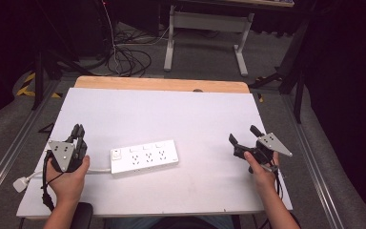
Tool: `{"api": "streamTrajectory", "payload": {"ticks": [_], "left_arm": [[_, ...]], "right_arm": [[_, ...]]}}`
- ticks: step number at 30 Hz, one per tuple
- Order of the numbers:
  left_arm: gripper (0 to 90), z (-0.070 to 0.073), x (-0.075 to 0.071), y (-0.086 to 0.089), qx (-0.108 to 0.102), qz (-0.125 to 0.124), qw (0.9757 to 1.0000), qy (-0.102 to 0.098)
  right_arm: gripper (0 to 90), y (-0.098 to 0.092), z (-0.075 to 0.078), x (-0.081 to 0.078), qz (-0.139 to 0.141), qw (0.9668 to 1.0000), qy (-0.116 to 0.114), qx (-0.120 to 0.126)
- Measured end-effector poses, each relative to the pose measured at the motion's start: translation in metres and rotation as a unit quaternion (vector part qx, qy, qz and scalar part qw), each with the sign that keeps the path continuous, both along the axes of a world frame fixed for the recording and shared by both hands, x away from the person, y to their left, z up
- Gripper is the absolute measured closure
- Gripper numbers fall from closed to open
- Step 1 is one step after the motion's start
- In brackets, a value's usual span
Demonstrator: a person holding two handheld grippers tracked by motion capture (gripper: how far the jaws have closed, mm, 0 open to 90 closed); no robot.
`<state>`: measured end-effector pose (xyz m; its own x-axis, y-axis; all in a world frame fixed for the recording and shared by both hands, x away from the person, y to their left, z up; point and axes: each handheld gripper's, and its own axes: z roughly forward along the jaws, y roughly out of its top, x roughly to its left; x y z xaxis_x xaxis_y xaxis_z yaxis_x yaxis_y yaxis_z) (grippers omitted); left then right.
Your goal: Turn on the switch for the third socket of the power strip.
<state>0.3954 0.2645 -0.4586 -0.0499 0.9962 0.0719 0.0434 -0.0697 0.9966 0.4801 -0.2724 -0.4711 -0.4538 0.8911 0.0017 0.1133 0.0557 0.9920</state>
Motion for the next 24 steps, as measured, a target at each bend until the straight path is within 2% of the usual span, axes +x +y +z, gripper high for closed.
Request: {"api": "streamTrajectory", "payload": {"ticks": [3,15,19,24], "left_arm": [[88.7,0.0005,-0.0004,-0.0002,0.004,0.0,1.0,-0.001],[89.9,0.0016,-0.0006,-0.0016,-0.001,-0.015,0.9999,0.005],[89.8,0.0029,-0.0001,-0.0036,-0.006,-0.029,0.9995,0.011],[89.9,0.0045,0.0023,-0.0054,-0.001,-0.04,0.9991,0.011]], "right_arm": [[6.9,0.0,0.0,-0.0001,0.0,1.0,0.0,-0.001],[6.6,0.0003,0.0004,-0.0009,0.0,1.0,-0.002,-0.005],[6.6,0.0007,0.0003,-0.001,0.001,1.0,-0.002,-0.006],[6.5,0.0019,0.0,-0.0014,0.002,1.0,-0.001,-0.008]]}}
